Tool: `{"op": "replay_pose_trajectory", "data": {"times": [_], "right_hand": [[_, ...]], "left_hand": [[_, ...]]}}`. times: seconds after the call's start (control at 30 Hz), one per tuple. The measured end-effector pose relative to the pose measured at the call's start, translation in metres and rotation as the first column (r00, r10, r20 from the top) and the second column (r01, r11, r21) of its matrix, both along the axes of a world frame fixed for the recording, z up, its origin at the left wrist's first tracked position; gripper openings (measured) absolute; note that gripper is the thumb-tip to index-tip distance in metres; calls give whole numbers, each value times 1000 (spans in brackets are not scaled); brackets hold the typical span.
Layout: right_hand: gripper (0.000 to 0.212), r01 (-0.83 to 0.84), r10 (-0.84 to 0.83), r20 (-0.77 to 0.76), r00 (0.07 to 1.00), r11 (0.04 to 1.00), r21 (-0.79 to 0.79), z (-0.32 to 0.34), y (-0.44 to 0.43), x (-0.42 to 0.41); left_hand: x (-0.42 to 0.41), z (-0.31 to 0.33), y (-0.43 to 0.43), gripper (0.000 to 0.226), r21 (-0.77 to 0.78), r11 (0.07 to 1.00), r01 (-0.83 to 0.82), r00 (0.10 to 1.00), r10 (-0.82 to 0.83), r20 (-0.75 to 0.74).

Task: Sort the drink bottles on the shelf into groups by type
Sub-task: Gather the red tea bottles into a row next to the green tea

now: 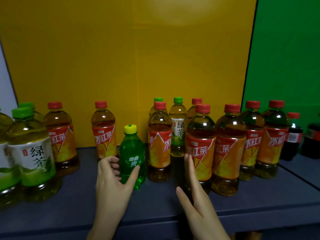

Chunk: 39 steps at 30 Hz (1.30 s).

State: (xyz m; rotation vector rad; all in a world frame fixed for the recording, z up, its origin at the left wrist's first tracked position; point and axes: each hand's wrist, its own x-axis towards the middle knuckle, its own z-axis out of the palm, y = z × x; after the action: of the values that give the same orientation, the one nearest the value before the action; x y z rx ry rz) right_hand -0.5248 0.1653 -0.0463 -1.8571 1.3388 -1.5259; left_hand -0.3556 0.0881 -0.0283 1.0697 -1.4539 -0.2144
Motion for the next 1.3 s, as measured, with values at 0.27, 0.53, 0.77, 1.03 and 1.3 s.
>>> {"op": "replay_pose_trajectory", "data": {"times": [0.27, 0.53, 0.77, 1.03, 1.3], "right_hand": [[72, 35, -35, -16, 999, 999, 2, 4, 0, 2], [72, 181, -180, -65, 982, 984, 6, 11, -33, 8], [74, 238, -237, -70, 969, 971, 13, 5, -27, -3], [73, 364, -365, -43, 930, 931, -36, 9, -40, -3], [79, 509, -512, -29, 858, 857, -82, 17, -56, 6]], "left_hand": [[-5, 0, -10, 70, 131, 990, 49, 998, -53, 28], [-7, -5, -18, 71, 169, 978, 122, 991, -130, 34], [-7, -6, -18, 71, 168, 974, 151, 986, -160, 39], [-8, -6, -16, 71, 159, 976, 152, 986, -161, 48], [-8, -6, -16, 71, 153, 976, 152, 985, -162, 54]]}}
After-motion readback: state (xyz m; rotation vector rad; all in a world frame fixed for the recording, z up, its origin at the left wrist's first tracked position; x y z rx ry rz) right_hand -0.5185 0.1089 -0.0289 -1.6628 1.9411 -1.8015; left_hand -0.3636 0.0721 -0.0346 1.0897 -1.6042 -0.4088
